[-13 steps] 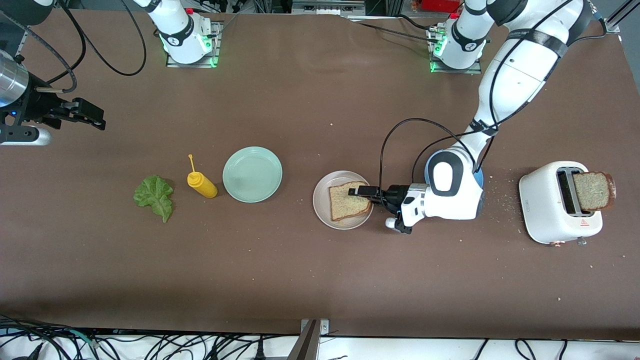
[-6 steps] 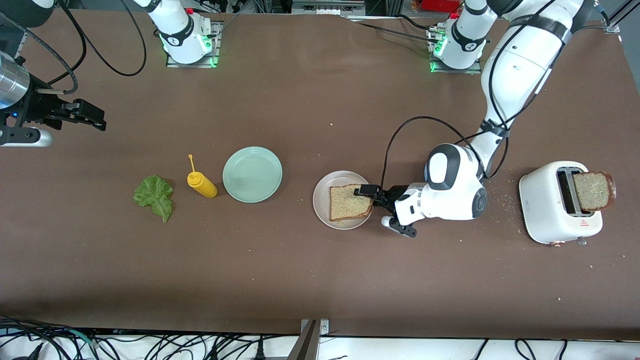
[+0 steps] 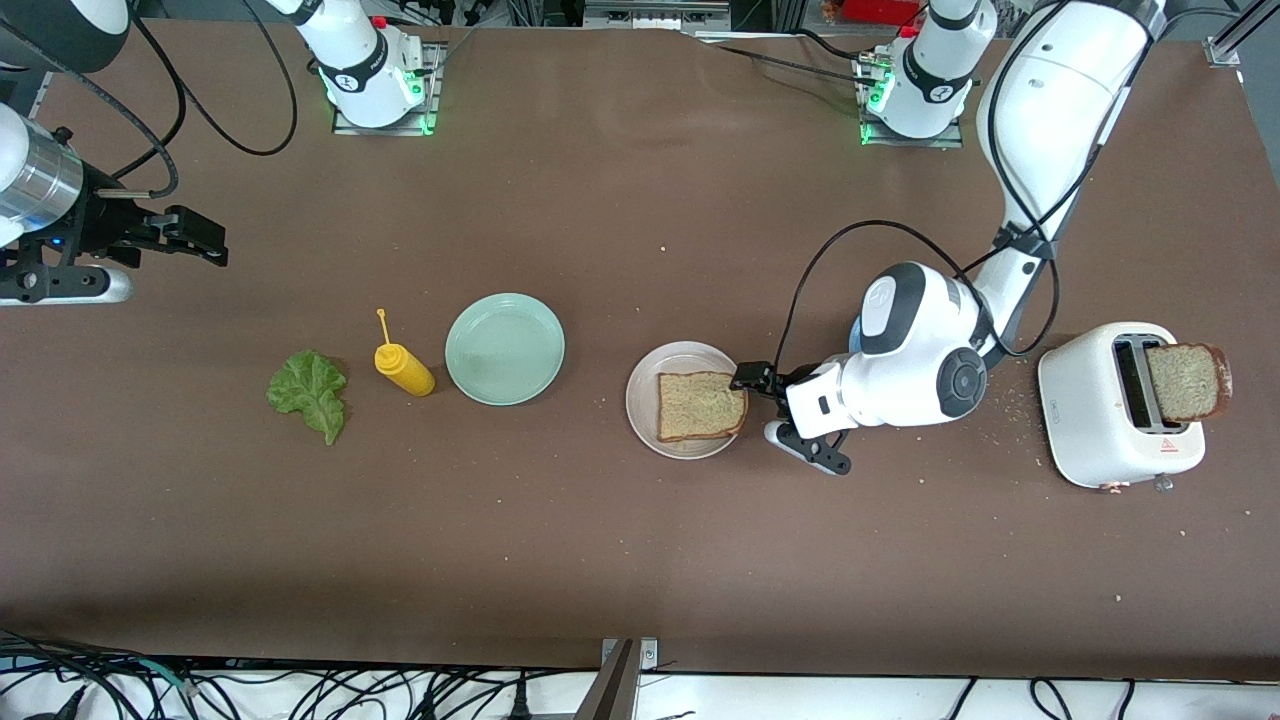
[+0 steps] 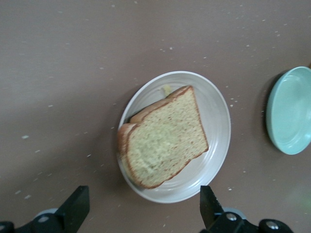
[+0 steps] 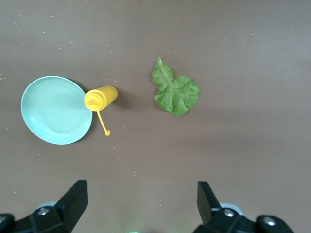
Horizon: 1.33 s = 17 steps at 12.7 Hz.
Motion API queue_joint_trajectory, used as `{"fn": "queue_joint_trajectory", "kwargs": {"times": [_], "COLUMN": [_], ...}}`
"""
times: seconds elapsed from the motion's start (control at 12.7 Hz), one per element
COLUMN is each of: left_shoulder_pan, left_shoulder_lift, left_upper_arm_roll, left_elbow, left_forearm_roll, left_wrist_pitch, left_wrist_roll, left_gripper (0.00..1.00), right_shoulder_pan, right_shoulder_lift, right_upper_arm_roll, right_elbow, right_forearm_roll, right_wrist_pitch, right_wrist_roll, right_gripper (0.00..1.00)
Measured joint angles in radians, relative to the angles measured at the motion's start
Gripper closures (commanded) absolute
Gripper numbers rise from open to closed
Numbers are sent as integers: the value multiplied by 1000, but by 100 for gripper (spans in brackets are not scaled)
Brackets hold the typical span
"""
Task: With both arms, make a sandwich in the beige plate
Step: 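Withdraw the left gripper toward the toaster while the right gripper reaches the mustard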
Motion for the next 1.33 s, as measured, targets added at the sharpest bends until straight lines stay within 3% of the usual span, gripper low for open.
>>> {"fn": "queue_joint_trajectory", "kwargs": {"times": [0.16, 0.47, 0.71, 1.02, 1.33], "left_shoulder_pan": [0, 8, 14, 53, 167], "left_shoulder_lift": [-49, -162, -272, -370, -383], "left_upper_arm_roll": [1, 47, 79, 140, 145], "left_elbow": [1, 5, 13, 73, 149], "left_forearm_roll": [117, 229, 328, 337, 337], "left_wrist_pitch": [-52, -171, -298, -420, -455], "left_wrist_roll": [-44, -69, -130, -145, -142], "left_gripper": [0, 0, 0, 0, 0], "right_shoulder_pan": [-5, -29, -76, -143, -165], "right_shoulder_lift": [11, 55, 97, 167, 262], "right_upper_arm_roll": [-6, -14, -17, -21, -22], "right_elbow": [-1, -2, -3, -5, -11], "right_forearm_roll": [82, 158, 263, 418, 531], "right_wrist_pitch": [-1, 1, 4, 9, 13], "right_wrist_roll": [-68, -319, -518, -784, -1044], "right_gripper": [0, 0, 0, 0, 0]}}
